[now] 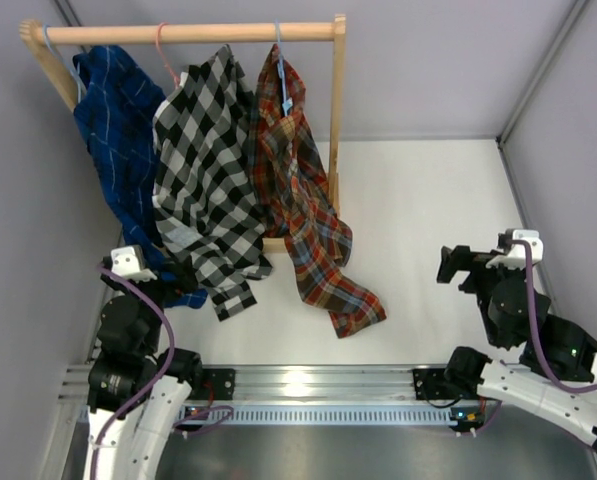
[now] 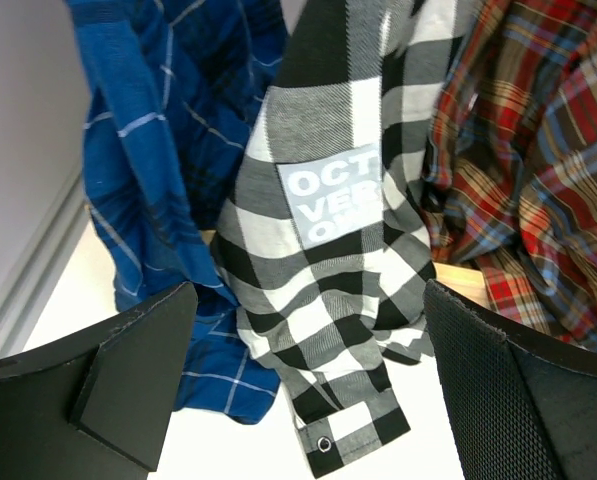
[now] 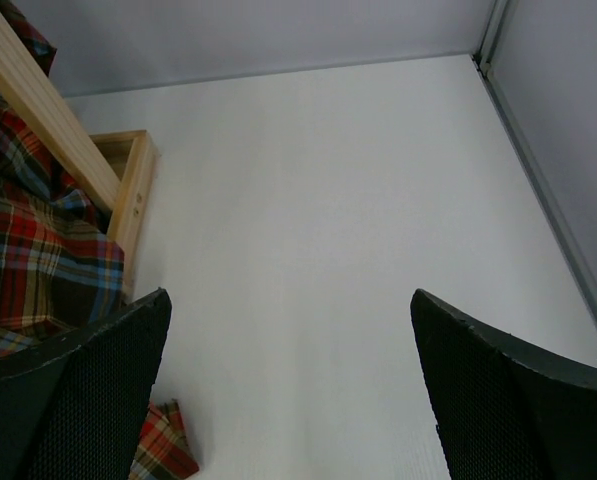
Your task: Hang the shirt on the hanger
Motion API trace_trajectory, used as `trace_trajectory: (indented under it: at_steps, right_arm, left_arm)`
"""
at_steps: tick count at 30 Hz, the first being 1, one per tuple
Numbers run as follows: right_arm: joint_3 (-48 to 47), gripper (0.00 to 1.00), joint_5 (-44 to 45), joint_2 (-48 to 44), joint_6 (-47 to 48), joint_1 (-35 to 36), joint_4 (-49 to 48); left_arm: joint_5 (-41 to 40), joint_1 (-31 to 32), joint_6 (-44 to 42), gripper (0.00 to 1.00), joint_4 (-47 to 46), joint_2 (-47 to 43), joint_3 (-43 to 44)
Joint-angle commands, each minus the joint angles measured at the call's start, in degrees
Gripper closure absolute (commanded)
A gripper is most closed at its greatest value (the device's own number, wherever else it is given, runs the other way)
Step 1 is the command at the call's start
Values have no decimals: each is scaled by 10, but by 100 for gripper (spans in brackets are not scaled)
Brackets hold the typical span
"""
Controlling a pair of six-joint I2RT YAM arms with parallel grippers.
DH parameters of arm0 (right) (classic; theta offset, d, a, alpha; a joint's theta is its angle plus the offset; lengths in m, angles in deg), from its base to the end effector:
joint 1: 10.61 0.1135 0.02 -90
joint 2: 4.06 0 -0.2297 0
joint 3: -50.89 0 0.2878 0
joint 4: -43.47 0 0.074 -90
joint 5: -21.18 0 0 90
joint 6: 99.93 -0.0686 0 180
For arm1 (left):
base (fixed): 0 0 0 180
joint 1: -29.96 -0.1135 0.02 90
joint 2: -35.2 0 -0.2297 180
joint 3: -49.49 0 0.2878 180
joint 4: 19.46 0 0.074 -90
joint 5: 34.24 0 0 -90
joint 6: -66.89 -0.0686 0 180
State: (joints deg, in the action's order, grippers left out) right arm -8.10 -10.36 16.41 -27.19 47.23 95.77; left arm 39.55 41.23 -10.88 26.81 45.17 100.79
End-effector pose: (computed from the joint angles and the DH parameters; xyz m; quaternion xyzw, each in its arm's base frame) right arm 0.1223 0.0846 0.3469 0.0446 0.7485 0.0236 0.6612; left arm 0.1501 -0.0104 0.3313 -0.1014 0.7287 -0.0346 0.6764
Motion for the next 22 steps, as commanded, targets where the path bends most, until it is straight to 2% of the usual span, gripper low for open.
trace_trajectory:
  at_steps: [1, 12, 22]
  right_arm:
    - [-26, 1, 12, -6, 21, -2, 5]
    - [-49, 1, 8, 32, 68, -2, 3]
    - [-43, 1, -4, 24, 64, -2, -1]
  left_arm:
    - [14, 6, -7, 2, -25, 1, -2]
    - [10, 7, -4, 2, -28, 3, -5]
    - [14, 7, -3, 2, -30, 0, -8]
